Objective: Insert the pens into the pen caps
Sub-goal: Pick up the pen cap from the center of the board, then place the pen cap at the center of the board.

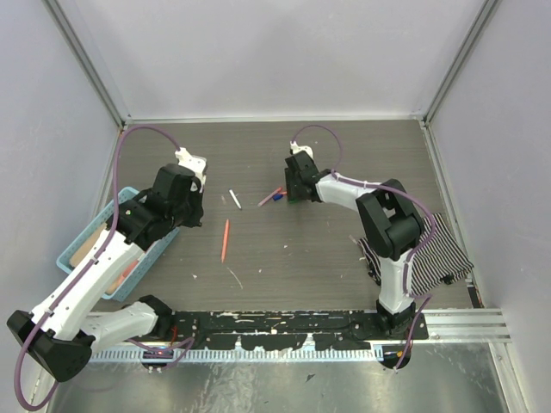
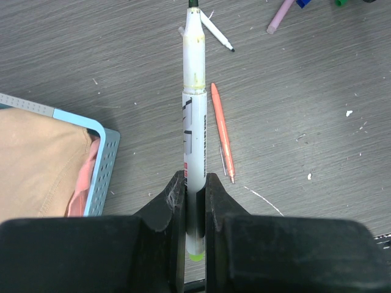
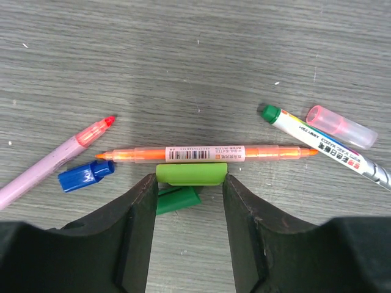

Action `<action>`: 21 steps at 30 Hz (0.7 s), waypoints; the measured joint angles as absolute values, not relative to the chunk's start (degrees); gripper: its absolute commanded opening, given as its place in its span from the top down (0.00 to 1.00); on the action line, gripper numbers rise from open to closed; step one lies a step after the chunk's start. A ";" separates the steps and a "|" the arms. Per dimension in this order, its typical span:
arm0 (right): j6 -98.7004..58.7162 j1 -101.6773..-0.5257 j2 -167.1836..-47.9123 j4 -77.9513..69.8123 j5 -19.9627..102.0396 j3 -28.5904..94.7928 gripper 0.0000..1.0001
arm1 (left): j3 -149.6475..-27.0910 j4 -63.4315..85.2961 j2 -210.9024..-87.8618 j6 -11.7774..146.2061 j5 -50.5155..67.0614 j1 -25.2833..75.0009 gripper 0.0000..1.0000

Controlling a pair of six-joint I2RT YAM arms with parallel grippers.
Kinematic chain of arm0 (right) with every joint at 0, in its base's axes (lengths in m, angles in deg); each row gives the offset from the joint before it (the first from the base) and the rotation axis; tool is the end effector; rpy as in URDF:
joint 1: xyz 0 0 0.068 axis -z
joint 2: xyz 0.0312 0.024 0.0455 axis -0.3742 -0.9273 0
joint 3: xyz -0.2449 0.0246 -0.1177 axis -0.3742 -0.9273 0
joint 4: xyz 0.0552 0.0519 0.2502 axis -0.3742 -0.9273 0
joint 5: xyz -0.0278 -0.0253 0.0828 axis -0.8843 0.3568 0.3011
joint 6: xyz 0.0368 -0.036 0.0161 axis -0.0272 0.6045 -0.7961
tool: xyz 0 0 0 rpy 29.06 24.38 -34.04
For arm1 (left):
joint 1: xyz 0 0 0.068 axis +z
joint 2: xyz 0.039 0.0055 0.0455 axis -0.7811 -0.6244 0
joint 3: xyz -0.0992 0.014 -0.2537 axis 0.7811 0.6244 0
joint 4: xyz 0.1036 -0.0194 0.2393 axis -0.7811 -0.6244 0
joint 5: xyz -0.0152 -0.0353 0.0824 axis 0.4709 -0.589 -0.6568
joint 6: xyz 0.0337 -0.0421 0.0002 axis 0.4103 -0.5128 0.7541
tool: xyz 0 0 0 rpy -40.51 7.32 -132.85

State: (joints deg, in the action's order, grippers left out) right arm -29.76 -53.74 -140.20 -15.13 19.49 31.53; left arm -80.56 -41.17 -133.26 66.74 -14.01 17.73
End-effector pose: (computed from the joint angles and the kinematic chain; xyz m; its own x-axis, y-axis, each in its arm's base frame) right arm 0.3623 0.2143 0.1602 -0.7455 -0.1358 -0.6525 -0.1779 0.9840 -0.0015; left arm 0.1720 -0.1040 0.3453 -0.6573 0.1940 -0.7282 0.2630 0.9646 0.0196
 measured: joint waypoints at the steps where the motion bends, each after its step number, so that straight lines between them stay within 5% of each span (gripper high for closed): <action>1: -29.76 -53.74 -139.83 -15.20 19.49 31.51 0.51 | -80.56 -41.17 -133.26 66.74 -13.99 17.73 1.00; 21: -29.95 -58.49 -125.45 -17.85 19.27 21.72 0.52 | -80.56 -41.17 -132.94 66.65 -12.89 17.73 1.00</action>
State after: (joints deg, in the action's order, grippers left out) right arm -29.95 -58.49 -125.45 -17.85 19.27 21.72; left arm -80.56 -41.17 -132.94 66.65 -12.89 17.73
